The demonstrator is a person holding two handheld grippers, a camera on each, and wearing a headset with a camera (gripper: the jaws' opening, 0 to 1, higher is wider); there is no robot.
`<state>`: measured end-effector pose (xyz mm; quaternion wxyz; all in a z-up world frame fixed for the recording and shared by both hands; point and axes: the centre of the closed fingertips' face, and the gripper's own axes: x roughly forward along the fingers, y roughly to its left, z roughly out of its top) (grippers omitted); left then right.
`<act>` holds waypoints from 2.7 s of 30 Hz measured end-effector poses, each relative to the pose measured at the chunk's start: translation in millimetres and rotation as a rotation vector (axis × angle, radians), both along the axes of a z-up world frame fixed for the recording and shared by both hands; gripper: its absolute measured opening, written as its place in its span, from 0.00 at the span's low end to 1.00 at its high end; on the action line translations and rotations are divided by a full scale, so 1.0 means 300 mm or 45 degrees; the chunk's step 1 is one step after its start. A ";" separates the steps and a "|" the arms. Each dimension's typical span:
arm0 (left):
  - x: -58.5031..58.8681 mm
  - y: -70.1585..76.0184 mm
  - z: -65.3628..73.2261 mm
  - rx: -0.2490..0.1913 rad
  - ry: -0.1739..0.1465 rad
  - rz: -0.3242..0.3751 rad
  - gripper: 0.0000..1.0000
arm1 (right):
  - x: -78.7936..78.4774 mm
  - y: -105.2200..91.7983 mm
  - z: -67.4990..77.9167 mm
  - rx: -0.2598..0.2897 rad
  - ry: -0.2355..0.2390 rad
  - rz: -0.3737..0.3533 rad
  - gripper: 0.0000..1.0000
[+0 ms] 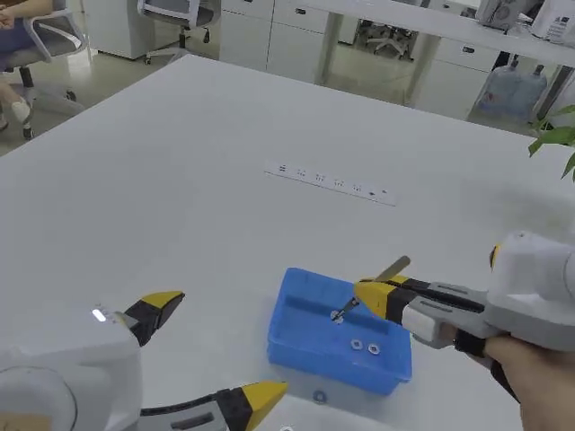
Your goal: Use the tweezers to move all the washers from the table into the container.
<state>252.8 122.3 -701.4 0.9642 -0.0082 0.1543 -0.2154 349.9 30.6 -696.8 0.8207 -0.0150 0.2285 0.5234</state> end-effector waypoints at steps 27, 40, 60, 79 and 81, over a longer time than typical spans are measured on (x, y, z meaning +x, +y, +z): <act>-0.003 0.000 -0.008 0.007 0.016 -0.006 0.83 | 0.074 -0.018 -0.235 -0.239 0.090 0.016 0.03; -0.002 0.004 -0.010 0.011 0.015 0.001 0.83 | 0.001 -0.040 -0.096 -0.091 -0.012 -0.030 0.03; -0.005 -0.006 -0.015 0.019 0.024 -0.021 0.82 | -0.203 -0.001 -0.115 -0.062 0.019 0.133 0.03; -0.003 -0.006 -0.013 0.018 0.018 -0.016 0.82 | -0.205 0.004 -0.245 -0.208 0.057 0.185 0.03; -0.004 -0.007 -0.013 0.017 0.018 -0.016 0.82 | -0.211 0.006 -0.246 -0.210 0.048 0.193 0.03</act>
